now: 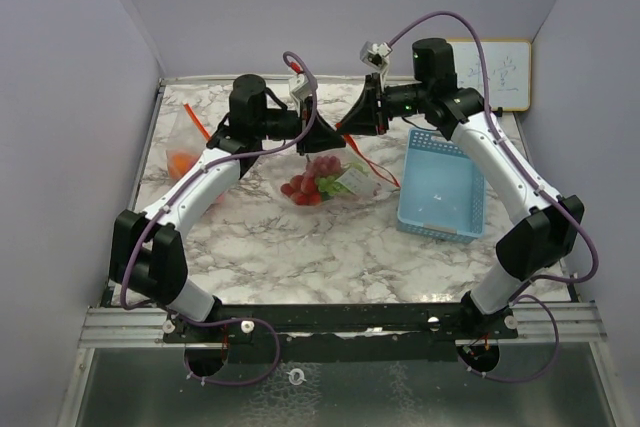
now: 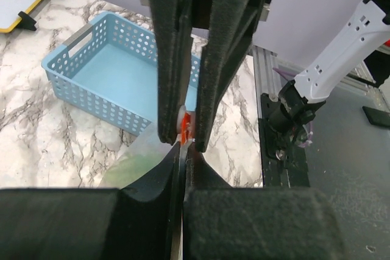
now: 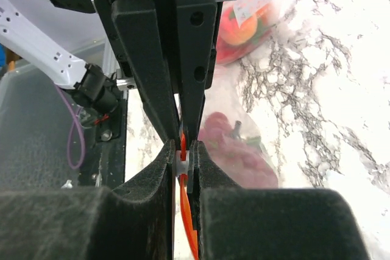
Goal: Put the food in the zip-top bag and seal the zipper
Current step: Zip the zipper food storage bag at the center of the board.
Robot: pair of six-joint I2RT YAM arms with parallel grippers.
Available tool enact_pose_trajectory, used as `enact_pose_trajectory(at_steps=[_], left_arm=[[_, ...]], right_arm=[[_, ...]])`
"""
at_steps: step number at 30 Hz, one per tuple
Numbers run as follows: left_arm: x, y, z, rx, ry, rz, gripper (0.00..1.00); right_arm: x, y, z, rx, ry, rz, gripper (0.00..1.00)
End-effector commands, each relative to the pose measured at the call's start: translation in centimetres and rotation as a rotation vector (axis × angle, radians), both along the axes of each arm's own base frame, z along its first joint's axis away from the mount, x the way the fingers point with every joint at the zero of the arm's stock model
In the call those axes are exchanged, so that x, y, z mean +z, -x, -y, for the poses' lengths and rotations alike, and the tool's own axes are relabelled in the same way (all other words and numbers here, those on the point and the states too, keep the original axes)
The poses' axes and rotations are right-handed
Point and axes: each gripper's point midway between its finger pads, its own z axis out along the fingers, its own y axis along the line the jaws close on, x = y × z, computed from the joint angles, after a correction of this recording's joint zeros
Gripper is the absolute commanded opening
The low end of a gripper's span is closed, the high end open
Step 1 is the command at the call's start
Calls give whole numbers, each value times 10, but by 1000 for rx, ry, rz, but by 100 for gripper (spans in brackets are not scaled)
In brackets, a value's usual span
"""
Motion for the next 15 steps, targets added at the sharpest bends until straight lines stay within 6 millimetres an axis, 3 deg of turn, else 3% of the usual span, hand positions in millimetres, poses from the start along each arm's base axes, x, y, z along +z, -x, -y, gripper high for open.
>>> enact_pose_trajectory(at_steps=[1, 10, 15], left_arm=[[31, -17, -15, 51, 66, 39, 0], [34, -32, -23, 96, 122, 8, 0], [35, -51, -44, 197, 99, 17, 0]], right_arm=[[4, -9, 16, -107, 62, 85, 8], [-18, -11, 19, -128, 97, 61, 10], [-49, -14, 31, -212, 169, 43, 10]])
